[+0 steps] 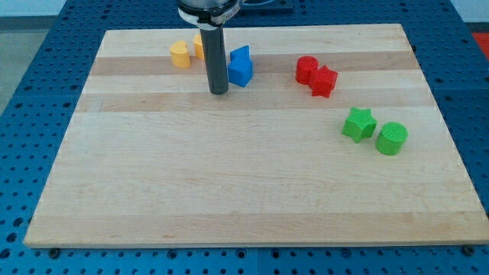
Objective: Slightly move the blue blocks towards up
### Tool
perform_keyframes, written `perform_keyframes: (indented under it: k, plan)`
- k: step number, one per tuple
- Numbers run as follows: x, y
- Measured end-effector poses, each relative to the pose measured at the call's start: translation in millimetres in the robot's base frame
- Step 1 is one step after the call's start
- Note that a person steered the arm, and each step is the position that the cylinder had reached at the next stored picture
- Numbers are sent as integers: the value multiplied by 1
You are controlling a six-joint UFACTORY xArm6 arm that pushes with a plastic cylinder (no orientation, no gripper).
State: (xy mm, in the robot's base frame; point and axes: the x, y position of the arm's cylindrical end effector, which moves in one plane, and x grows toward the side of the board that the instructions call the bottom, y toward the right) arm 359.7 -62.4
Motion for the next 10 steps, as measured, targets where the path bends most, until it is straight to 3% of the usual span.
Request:
perform_keyframes:
  k: [4,6,8,10]
  plan:
    - [-4,2]
    - [-4,41]
    - [-6,42]
    - [-26,42]
